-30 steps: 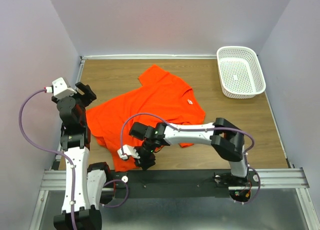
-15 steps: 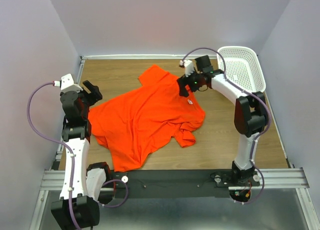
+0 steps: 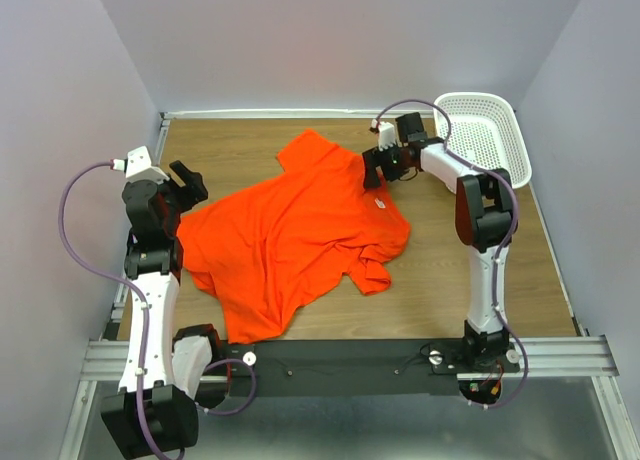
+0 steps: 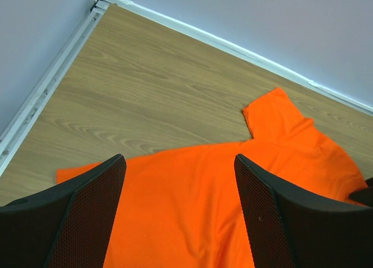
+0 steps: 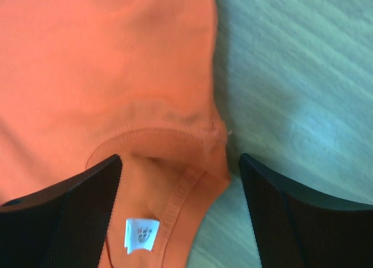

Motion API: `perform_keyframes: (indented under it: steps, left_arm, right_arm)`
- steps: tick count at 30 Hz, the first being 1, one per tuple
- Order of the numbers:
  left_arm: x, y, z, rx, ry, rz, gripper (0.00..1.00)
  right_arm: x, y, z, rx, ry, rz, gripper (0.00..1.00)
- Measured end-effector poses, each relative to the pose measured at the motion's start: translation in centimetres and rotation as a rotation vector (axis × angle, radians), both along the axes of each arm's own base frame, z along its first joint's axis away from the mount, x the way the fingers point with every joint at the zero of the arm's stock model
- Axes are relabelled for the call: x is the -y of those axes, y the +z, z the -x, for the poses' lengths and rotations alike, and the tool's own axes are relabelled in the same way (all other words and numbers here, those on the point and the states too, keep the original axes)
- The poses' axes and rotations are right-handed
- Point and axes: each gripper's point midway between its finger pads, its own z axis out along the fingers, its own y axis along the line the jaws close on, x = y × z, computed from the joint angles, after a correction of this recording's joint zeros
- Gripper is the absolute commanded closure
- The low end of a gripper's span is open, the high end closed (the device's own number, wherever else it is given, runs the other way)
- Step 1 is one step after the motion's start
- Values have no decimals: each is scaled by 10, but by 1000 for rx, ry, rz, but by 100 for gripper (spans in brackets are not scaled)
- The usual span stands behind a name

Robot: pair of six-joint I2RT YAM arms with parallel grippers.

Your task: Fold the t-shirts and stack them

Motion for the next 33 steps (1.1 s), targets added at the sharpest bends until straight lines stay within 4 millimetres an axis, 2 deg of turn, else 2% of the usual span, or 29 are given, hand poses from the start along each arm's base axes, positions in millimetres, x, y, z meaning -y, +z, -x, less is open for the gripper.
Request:
perform_keyframes:
  steps: [1, 4, 5, 6, 7, 11, 13, 14, 16, 17, 19, 20, 21, 22, 23, 25, 27, 31, 33]
  left_arm:
    - [0, 0, 0, 0, -1, 0, 17]
    - [0, 0, 0, -1, -3, 1, 16]
    - [1, 0, 0, -1, -3, 1, 16]
    - [1, 0, 0, -1, -4, 1, 17]
    - [1, 0, 0, -1, -5, 1, 16]
    - [1, 0, 0, -1, -6, 1, 16]
    - [1, 0, 0, -1, -8, 1, 16]
    - [2, -1, -1, -3, -10, 2, 16]
    - [2, -4, -2, -11, -13, 4, 16]
    - [2, -5, -2, -15, -15, 3, 16]
    - [3, -7, -3, -23, -21, 4, 16]
    - [3, -9, -4, -28, -23, 4, 16]
    - [4, -10, -4, -31, -27, 4, 16]
    - [4, -10, -5, -32, -30, 5, 16]
    - [4, -11, -5, -33, -31, 5, 17]
    - [5, -11, -5, -33, -36, 6, 16]
    - [6, -11, -5, -34, -41, 6, 16]
    - [7, -12, -5, -38, -51, 4, 16]
    - [8, -12, -5, -37, -57, 3, 16]
  right_arm:
    - [-1, -1, -2, -1, -2, -4, 25]
    - [-5, -1, -13, 6, -14, -14, 61]
    - [-5, -3, -17, 8, -18, -15, 81]
    - [-5, -4, -22, 15, -19, -11, 93]
    - [-5, -5, -25, 16, -28, -9, 99]
    - [5, -3, -52, 73, -79, 54, 99]
    - [14, 4, -77, 137, -131, 107, 99]
    - [19, 7, -89, 164, -157, 128, 98]
    - [30, 18, -113, 224, -209, 155, 82]
    - [33, 22, -121, 248, -223, 161, 62]
    - [40, 33, -135, 289, -253, 168, 41]
    - [43, 41, -141, 315, -260, 174, 20]
    - [47, 48, -144, 333, -268, 180, 9]
    - [50, 51, -146, 347, -261, 192, 0]
    - [53, 56, -146, 360, -255, 204, 0]
    - [57, 67, -137, 379, -220, 223, 0]
    - [58, 70, -108, 356, -144, 233, 0]
    - [52, 106, -9, 366, 133, 198, 5]
    - [54, 127, 41, 399, 240, 186, 14]
